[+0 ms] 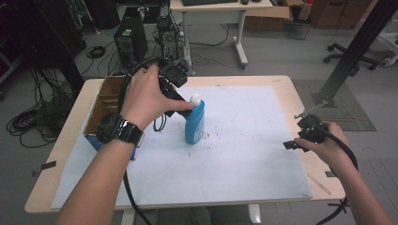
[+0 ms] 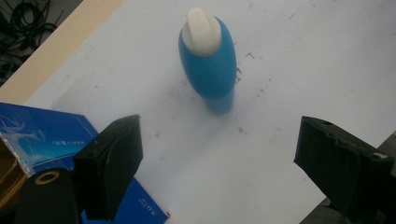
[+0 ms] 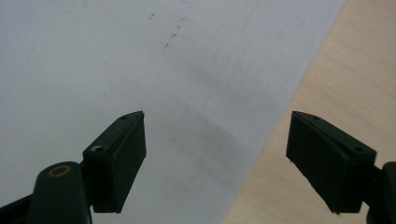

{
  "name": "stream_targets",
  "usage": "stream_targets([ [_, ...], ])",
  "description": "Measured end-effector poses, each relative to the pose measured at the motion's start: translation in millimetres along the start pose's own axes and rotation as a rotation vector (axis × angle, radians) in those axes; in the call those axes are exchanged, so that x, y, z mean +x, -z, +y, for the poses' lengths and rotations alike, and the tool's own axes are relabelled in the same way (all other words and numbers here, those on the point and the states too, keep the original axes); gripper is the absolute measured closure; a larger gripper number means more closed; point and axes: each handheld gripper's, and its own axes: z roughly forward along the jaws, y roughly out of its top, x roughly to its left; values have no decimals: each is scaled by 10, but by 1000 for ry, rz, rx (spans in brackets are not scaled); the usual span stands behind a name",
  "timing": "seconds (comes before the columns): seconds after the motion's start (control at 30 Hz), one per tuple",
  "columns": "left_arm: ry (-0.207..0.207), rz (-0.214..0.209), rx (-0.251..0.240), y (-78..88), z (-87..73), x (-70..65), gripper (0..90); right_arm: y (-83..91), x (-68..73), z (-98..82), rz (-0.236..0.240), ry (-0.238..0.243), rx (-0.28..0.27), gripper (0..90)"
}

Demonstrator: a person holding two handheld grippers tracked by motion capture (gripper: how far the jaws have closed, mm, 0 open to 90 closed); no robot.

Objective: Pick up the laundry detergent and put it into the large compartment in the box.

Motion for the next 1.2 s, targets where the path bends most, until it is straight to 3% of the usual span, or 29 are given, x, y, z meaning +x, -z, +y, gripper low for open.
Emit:
stream_targets([
  [0.47,2,-23,-1,-14,13,-9,149,2,22,30,2,6,-2,201],
  [1.2,21,-17,14,-73,73,2,126,19,12,40,2,15,0,201],
])
